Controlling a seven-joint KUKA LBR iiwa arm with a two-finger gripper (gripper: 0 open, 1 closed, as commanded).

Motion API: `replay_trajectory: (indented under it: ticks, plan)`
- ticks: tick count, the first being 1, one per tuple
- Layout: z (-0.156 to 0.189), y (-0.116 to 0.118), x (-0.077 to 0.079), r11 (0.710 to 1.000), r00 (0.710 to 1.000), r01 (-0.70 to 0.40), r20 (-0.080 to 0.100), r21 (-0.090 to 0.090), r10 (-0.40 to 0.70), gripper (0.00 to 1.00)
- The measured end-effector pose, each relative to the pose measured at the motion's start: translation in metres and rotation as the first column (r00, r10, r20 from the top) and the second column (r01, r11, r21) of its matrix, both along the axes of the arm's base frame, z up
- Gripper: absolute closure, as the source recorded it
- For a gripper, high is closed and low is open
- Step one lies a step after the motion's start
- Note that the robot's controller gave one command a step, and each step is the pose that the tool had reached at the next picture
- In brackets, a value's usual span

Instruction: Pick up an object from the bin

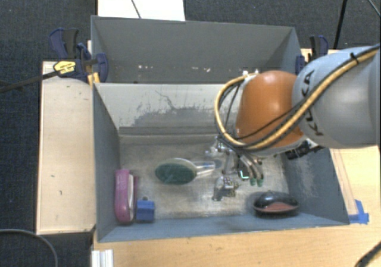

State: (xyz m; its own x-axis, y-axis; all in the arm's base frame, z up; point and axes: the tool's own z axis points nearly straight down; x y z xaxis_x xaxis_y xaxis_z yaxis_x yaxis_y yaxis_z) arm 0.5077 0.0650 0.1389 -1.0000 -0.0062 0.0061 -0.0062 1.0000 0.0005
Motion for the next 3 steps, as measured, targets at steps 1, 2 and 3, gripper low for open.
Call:
replay_trajectory:
  ticks: [1, 2, 3]
  plan:
    - [-0.067, -0.003, 0.019, 0.994, 0.994, 0.112, 0.013, 0.002, -0.112, 0.00]
    - [-0.064, -0.002, 0.021, 0.993, 0.993, 0.114, 0.019, 0.004, -0.114, 1.00]
    - [0.072, -0.006, 0.015, 0.994, 0.994, 0.108, 0.016, 0.002, -0.108, 1.00]
